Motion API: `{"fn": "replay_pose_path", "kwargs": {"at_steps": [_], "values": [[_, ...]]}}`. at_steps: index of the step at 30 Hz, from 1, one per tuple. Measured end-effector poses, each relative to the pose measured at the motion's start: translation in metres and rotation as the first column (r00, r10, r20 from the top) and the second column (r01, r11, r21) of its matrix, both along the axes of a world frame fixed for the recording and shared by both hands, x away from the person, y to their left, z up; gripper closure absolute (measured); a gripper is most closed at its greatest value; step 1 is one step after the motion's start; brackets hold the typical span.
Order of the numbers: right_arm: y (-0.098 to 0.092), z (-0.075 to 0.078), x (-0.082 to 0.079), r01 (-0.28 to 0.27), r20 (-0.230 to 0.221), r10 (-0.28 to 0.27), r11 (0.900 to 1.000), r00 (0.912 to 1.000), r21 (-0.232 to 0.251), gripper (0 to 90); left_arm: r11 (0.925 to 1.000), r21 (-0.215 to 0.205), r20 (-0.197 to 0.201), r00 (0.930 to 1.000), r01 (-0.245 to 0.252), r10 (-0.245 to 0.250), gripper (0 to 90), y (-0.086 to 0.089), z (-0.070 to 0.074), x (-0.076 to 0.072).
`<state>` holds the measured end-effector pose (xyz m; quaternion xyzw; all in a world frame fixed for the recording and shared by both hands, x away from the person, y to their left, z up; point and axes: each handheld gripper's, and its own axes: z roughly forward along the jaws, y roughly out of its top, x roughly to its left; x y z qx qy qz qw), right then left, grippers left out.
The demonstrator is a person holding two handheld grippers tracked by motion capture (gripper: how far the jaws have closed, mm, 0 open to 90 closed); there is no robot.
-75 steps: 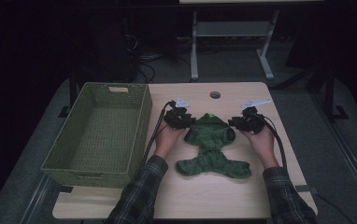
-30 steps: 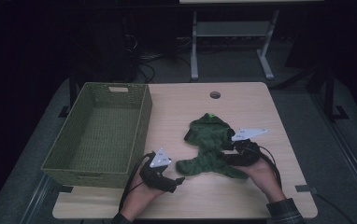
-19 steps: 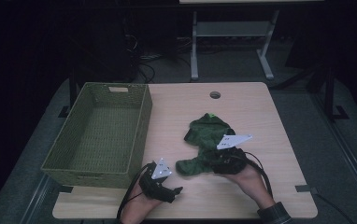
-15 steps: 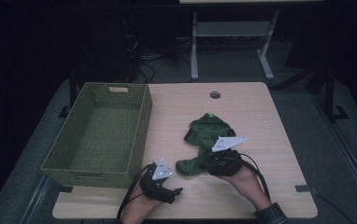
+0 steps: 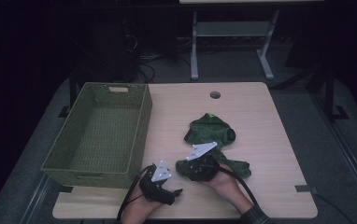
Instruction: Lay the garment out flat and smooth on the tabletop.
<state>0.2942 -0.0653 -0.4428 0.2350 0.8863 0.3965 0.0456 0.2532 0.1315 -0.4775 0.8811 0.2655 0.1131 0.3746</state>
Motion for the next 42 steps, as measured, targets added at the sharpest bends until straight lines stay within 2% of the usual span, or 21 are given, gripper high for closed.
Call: {"fn": "replay_pose_path", "kwargs": {"at_steps": [1,3,5,7,15,17,21,23,24,26,29,33,35,42], "values": [[0.004,-0.005,0.001,0.004,0.011,-0.004,1.000,0.9999,-0.023,75.2,1.0000,-0.001,0.000,1.0000,-0.001,0.001,12.8,0.000,0.000,0.000],[0.005,-0.007,0.002,0.005,0.017,-0.004,0.999,0.9999,-0.032,75.2,1.0000,0.005,0.001,1.0000,0.002,-0.002,12.8,0.000,0.000,0.000],[0.008,-0.015,0.004,0.003,0.032,-0.001,0.997,0.9995,-0.077,75.0,1.0000,0.005,0.000,1.0000,0.002,-0.002,12.8,0.000,0.000,0.000],[0.011,-0.021,0.003,0.008,0.038,-0.005,0.996,0.9993,-0.093,75.0,1.0000,0.007,0.000,1.0000,0.004,-0.004,12.8,0.000,0.000,0.000],[0.014,-0.025,-0.003,0.047,0.096,-0.038,0.994,0.9946,-0.098,85.7,0.9999,0.009,0.002,1.0000,0.006,-0.006,12.8,0.000,0.000,0.000],[0.013,-0.024,-0.002,0.038,0.091,-0.029,0.994,0.9954,-0.102,85.8,0.9999,0.008,0.001,1.0000,0.007,-0.007,12.8,0.001,0.000,0.001],[0.009,-0.020,-0.001,0.028,0.066,-0.023,0.997,0.9976,-0.077,85.8,1.0000,0.000,0.000,1.0000,0.003,-0.003,12.8,0.000,0.000,0.001],[0.005,-0.013,-0.002,0.029,0.042,-0.028,0.999,0.9987,-0.028,85.8,0.9999,0.009,0.001,1.0000,0.009,-0.009,12.9,0.001,0.000,0.001],[0.005,-0.013,-0.002,0.029,0.042,-0.028,0.999,0.9987,-0.028,85.8,1.0000,0.001,0.000,1.0000,0.005,-0.005,12.9,0.000,0.000,0.001],[-0.001,-0.006,-0.001,0.034,0.032,-0.034,0.999,0.9989,0.009,85.8,1.0000,0.000,0.000,1.0000,0.005,-0.005,12.9,0.000,0.000,0.001],[-0.015,0.007,-0.002,0.047,0.032,-0.049,0.997,0.9983,0.067,85.8,1.0000,0.005,0.001,1.0000,0.008,-0.008,12.8,0.000,0.000,0.001],[-0.030,0.014,-0.003,0.065,0.040,-0.069,0.994,0.9968,0.093,85.7,1.0000,0.004,0.000,1.0000,0.008,-0.008,12.9,0.000,0.000,0.001],[-0.046,0.020,-0.003,0.093,0.038,-0.098,0.987,0.9944,0.130,85.7,1.0000,0.005,0.000,1.0000,0.008,-0.008,12.9,0.000,0.000,0.001],[-0.069,0.027,-0.002,0.136,0.049,-0.144,0.980,0.9884,0.144,85.5,1.0000,0.004,0.001,1.0000,0.008,-0.008,12.9,0.000,0.000,0.001]]}}
